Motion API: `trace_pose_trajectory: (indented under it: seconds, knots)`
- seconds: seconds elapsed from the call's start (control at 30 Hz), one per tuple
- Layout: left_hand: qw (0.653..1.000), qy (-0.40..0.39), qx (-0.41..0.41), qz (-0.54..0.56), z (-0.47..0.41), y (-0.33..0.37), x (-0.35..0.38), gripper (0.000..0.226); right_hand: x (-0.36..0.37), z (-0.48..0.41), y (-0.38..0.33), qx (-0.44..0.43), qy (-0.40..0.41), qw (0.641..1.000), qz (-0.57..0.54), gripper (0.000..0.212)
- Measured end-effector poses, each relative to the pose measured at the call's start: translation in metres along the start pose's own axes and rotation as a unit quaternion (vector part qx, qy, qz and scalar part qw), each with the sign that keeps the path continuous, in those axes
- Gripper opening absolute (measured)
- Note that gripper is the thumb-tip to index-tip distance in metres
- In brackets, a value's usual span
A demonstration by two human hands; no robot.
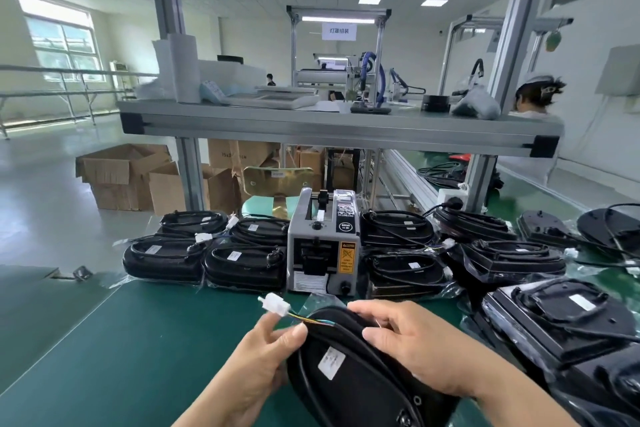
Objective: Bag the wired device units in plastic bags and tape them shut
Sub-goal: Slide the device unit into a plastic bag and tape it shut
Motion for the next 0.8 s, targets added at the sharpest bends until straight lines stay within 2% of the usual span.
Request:
trace_pose_trajectory:
  seconds: [0.07, 0.13, 0.23, 0.33, 0.5, 0.57, 0.63, 0.67, 0.8]
  knots:
    - [0.996, -0.059, 0.012, 0.072, 0.010, 0.000, 0.001, 0.073, 0.008, 0.002, -0.009, -0.014, -0.025, 0.999, -0.033, 0.033]
    - [0.995, -0.065, 0.048, 0.062, 0.020, 0.006, -0.002, 0.062, 0.017, 0.000, -0.019, -0.026, -0.036, 0.998, -0.047, 0.033]
    - [0.995, 0.007, 0.094, -0.014, 0.031, 0.017, -0.017, 0.068, 0.031, -0.010, -0.025, -0.040, -0.025, 0.998, -0.046, 0.036]
    - [0.989, 0.084, 0.109, -0.061, 0.040, 0.026, -0.039, 0.054, 0.036, -0.021, -0.025, -0.028, 0.037, 0.997, -0.066, 0.041]
    - [0.973, 0.228, 0.044, -0.004, 0.047, 0.026, -0.106, 0.031, 0.048, -0.025, -0.004, 0.038, 0.177, 0.961, -0.210, 0.045]
    - [0.956, 0.290, 0.012, 0.039, 0.045, 0.022, -0.135, 0.025, 0.076, -0.028, 0.004, 0.075, 0.167, 0.957, -0.224, 0.056]
    - [0.939, 0.337, -0.006, 0.064, 0.041, 0.019, -0.160, 0.022, 0.108, -0.036, 0.004, 0.088, 0.131, 0.954, -0.253, 0.083]
    - [0.933, 0.353, -0.010, 0.067, 0.037, 0.018, -0.172, 0.021, 0.123, -0.043, 0.000, 0.087, 0.104, 0.953, -0.272, 0.088]
    - [0.921, 0.384, -0.020, 0.057, 0.025, 0.019, -0.212, 0.026, 0.170, -0.081, -0.026, 0.068, 0.013, 0.946, -0.317, 0.069]
Point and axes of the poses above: each hand's wrist, its own z-axis away from the middle knuckle, its own x-axis out of the palm, y = z × x, the point moved 5 cm from there along -z, towards the middle knuckle, and after that the axes turned 9 degrees about -z, right-handed, at the moved point
